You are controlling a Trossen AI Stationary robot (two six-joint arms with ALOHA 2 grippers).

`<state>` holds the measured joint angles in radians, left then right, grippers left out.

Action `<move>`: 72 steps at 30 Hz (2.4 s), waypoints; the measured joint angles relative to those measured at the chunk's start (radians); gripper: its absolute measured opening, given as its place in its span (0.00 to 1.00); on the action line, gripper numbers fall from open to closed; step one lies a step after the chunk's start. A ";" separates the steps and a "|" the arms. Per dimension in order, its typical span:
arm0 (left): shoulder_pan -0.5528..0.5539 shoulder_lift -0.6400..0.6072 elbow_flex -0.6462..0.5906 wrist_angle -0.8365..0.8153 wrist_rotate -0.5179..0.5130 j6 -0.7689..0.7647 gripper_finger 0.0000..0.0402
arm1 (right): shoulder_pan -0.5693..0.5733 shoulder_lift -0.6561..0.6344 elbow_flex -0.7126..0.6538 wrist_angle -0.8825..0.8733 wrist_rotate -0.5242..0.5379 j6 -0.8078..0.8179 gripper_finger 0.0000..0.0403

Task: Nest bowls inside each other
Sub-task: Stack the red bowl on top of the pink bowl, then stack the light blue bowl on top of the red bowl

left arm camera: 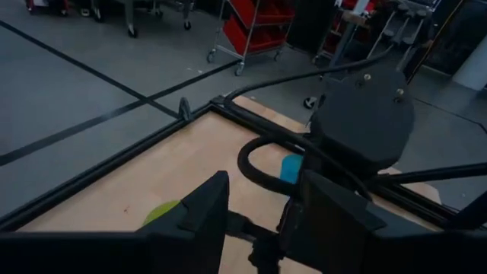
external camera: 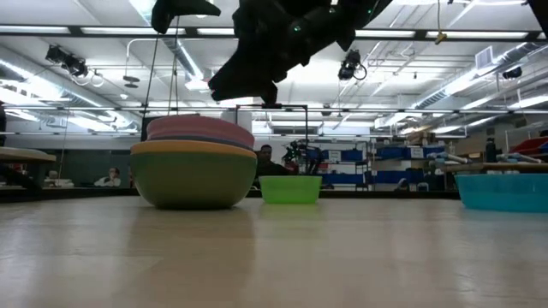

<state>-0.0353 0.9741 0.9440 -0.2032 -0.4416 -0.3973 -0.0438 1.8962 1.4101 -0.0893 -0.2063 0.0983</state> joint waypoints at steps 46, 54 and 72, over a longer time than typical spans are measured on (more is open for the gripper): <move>0.000 0.000 0.000 -0.166 -0.010 -0.085 0.43 | -0.062 -0.614 -0.701 -0.780 0.086 0.452 0.45; 0.000 0.000 0.000 -0.160 -0.018 -0.086 0.43 | -0.063 -0.606 -0.836 -0.555 0.101 0.478 0.44; 0.000 0.000 0.000 -0.132 -0.022 -0.081 0.43 | -0.028 -0.585 -0.521 -0.626 0.178 0.228 0.00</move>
<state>-0.0355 0.9741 0.9440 -0.3348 -0.4633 -0.4778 -0.0715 1.3114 0.8892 -0.7149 -0.0287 0.3260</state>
